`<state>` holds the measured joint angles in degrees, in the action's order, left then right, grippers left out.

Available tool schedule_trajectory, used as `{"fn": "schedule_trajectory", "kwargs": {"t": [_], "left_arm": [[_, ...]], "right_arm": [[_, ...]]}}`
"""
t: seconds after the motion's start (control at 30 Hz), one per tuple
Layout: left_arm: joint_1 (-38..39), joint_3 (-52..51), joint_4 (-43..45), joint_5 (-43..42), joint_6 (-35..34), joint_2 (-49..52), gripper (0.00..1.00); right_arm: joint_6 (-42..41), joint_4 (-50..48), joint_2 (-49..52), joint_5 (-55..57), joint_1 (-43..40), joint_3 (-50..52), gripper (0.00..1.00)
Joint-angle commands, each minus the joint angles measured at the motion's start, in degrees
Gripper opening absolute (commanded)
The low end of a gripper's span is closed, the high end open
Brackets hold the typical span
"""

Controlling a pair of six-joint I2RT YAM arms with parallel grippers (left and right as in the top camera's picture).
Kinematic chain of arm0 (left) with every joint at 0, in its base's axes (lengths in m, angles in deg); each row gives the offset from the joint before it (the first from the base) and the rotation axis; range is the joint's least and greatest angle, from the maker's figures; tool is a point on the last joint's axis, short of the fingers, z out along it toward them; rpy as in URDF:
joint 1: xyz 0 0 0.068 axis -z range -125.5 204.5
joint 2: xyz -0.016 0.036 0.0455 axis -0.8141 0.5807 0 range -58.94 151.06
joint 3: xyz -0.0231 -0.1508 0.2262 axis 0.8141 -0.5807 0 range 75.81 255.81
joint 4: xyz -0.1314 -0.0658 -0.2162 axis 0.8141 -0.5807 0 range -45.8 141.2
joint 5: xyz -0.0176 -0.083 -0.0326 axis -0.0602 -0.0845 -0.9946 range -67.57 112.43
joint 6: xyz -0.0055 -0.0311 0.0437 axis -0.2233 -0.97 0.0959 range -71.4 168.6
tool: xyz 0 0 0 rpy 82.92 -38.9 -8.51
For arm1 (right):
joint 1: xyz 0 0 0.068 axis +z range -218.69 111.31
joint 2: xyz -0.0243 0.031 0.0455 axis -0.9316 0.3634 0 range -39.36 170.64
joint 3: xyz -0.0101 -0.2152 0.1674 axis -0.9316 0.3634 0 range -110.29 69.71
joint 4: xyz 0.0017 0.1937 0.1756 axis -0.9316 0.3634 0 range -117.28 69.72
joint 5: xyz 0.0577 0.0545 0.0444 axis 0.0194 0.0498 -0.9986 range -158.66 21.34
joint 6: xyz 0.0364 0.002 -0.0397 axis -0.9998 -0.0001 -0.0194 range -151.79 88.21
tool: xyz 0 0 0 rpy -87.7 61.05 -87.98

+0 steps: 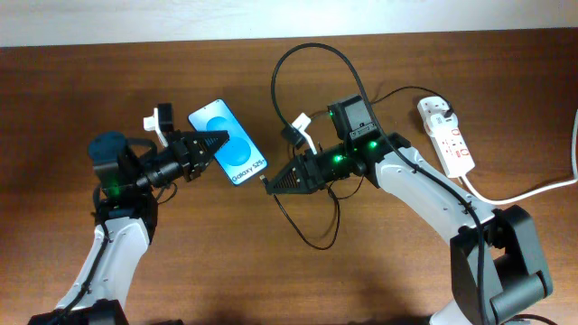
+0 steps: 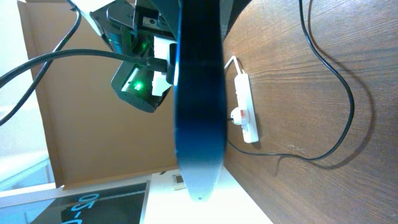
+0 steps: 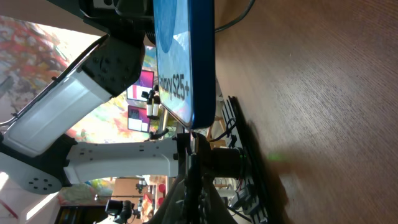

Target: Plug charger to phone and switch on socket

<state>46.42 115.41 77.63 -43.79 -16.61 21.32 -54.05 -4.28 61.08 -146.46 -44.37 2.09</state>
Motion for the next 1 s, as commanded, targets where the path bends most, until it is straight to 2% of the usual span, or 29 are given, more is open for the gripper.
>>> {"fn": "schedule_trajectory", "kwargs": {"t": [0.0,0.33,0.43,0.8,0.97], "left_arm": [[-0.20,0.68,0.55,-1.46,-0.09,-0.46,0.00],[-0.20,0.66,0.52,-1.92,-0.07,-0.46,0.00],[-0.20,0.68,0.52,-1.92,-0.09,-0.46,0.00],[-0.20,0.68,0.52,-1.92,-0.07,-0.46,0.00],[-0.20,0.68,0.52,-1.88,-0.07,-0.46,0.00]], "right_arm": [[0.28,-0.35,-1.07,0.44,0.26,-0.55,0.04],[-1.22,-2.93,-1.07,-0.15,1.99,-0.55,0.04],[-5.73,-7.26,-1.07,-0.46,1.99,-0.55,0.04],[-5.57,-4.39,-1.07,-0.22,1.99,-0.55,0.04],[-2.01,-4.37,-1.07,0.07,1.99,-0.55,0.04]]}}
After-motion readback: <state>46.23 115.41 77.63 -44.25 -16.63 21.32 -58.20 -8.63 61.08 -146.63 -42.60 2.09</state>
